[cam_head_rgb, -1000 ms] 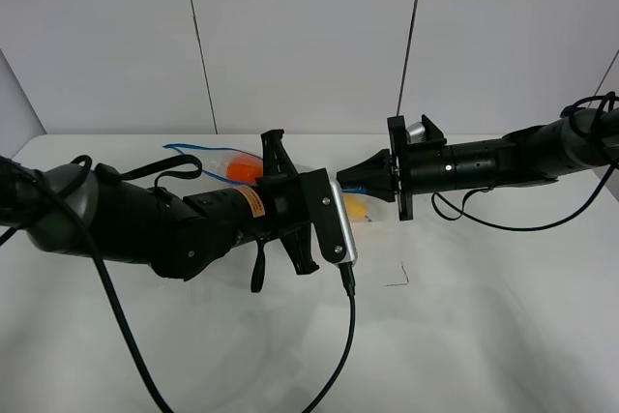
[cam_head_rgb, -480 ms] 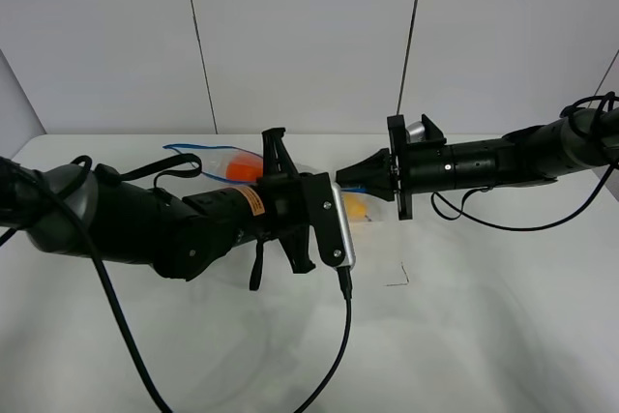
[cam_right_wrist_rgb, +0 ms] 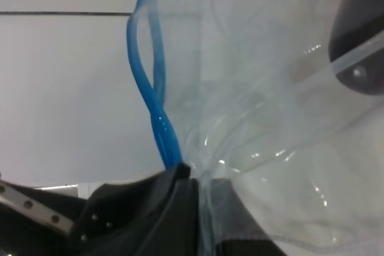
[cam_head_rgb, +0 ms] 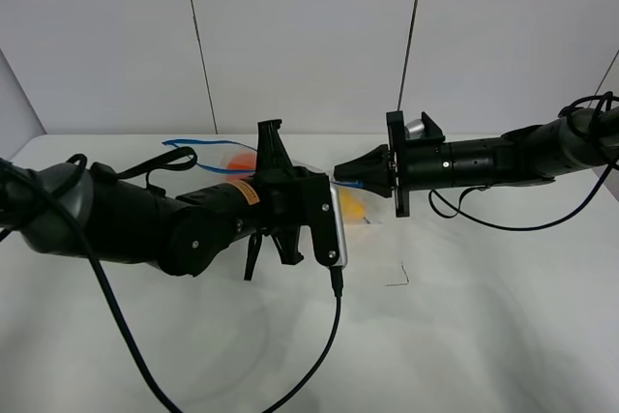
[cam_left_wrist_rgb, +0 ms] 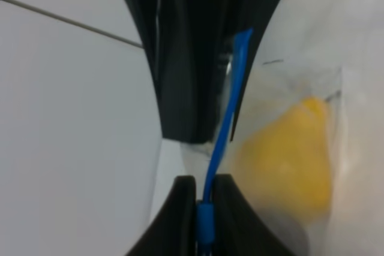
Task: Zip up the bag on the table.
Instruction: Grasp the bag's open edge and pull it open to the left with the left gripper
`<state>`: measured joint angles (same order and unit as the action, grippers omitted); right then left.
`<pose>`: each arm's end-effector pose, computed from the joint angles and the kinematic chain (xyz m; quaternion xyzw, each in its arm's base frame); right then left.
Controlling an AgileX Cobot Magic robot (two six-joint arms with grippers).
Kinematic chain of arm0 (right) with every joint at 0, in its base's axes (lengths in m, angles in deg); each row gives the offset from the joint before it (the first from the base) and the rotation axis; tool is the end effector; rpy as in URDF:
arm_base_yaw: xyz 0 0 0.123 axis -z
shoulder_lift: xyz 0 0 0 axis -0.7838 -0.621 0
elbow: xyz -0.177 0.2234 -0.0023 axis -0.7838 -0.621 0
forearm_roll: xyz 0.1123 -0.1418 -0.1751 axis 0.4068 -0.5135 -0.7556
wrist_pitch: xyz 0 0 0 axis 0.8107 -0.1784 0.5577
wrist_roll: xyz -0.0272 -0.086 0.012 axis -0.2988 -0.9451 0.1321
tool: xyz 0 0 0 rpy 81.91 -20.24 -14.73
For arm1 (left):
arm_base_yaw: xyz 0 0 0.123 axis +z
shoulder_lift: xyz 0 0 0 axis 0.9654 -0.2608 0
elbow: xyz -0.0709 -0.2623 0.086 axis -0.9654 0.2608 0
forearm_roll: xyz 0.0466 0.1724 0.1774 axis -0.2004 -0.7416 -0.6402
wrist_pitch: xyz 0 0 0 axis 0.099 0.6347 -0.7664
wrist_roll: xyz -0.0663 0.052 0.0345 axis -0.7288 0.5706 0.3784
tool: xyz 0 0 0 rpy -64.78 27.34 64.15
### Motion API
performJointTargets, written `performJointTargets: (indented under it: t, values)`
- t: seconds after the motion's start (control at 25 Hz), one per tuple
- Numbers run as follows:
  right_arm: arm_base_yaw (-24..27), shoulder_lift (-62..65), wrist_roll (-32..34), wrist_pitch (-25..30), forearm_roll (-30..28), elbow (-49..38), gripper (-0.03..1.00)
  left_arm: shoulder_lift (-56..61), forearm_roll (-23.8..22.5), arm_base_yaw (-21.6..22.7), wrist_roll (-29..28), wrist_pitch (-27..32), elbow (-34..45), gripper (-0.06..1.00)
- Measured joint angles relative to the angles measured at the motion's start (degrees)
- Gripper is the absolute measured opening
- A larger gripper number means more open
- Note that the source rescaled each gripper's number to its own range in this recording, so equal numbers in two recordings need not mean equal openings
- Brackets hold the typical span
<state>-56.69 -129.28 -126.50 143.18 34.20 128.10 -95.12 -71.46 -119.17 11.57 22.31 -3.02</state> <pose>0.3712 0.1179 0.1430 0.0640 0.7897 0.6064 0.0669 0.2721 -0.2464 0.1749 0.6212 0.5069 0.1590 0.5762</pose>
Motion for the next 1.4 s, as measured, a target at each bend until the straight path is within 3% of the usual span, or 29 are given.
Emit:
performJointTargets:
  t: [0.68, 1.4]
  values:
    - [0.0, 0.0, 0.75, -0.21, 0.33, 0.14, 0.0, 0.31, 1.14, 15.12, 4.55, 0.04, 0.0, 0.0]
    - [0.0, 0.0, 1.37, 0.01, -0.01, 0.14, 0.0, 0.31, 1.31, 29.85, 4.87, 0.27, 0.0, 0.0]
